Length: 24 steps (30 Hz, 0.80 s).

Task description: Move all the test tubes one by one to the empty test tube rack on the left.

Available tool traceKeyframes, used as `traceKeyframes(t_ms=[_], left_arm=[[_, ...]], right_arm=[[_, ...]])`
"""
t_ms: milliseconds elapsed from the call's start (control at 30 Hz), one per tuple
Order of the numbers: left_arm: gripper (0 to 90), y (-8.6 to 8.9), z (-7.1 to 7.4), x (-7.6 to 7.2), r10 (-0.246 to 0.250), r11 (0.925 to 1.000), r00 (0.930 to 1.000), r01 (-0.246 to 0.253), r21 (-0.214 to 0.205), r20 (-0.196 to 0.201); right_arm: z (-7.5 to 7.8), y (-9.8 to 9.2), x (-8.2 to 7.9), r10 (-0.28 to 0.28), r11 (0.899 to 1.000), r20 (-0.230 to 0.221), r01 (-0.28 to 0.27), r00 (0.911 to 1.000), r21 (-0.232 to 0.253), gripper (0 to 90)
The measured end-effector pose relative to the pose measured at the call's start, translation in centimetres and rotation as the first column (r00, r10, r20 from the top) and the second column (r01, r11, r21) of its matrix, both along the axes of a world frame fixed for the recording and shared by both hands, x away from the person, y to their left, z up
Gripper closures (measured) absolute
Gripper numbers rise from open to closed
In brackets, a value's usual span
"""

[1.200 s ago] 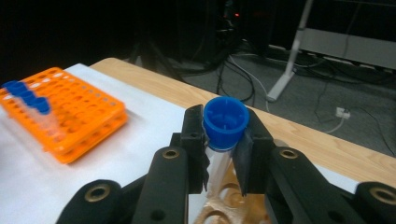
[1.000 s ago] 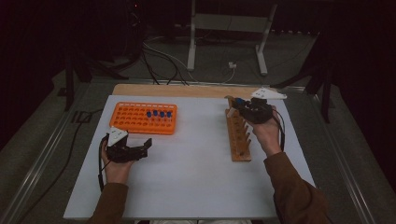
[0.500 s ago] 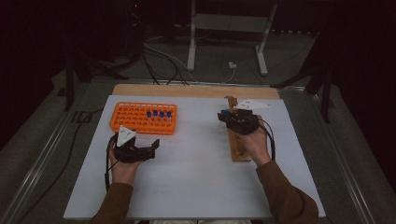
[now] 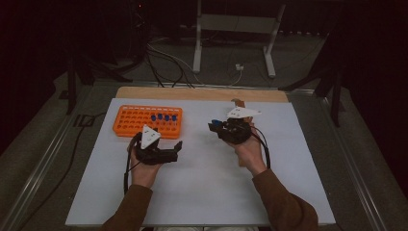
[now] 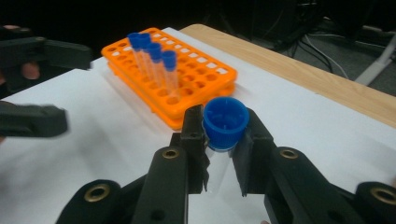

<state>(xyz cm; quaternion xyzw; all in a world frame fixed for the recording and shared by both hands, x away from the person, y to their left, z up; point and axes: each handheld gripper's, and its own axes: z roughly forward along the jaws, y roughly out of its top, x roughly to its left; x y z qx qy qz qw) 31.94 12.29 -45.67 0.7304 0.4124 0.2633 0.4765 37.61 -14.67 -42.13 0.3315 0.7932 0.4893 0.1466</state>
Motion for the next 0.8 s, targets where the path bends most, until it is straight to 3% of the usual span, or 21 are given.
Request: traceKeyframes(t_ms=[333,433,600,800], left_arm=[[7.6,-4.0,-0.3,0.9,-0.053,0.9979,0.9985,0.053,0.036,-0.017],[19.7,-4.7,-0.4,0.8,-0.063,0.9973,0.9980,0.063,0.039,0.006],[41.2,-5.5,-0.5,0.8,-0.086,0.9958,0.9963,0.085,0.033,0.007],[64.8,-5.8,-0.5,0.9,-0.112,0.9936,0.9935,0.112,-0.004,0.016]], right_arm=[[-0.4,2.2,-0.5,0.046,0.999,-0.023,-0.046,0.9987,0.003,75.4],[-0.4,2.7,-0.6,0.058,0.998,-0.023,-0.058,0.9981,0.003,75.4],[-0.2,3.2,-0.7,0.066,0.998,-0.027,-0.065,0.9975,0.017,75.4],[-0.2,3.3,-0.7,0.073,0.997,-0.035,-0.072,0.9967,0.029,75.4]])
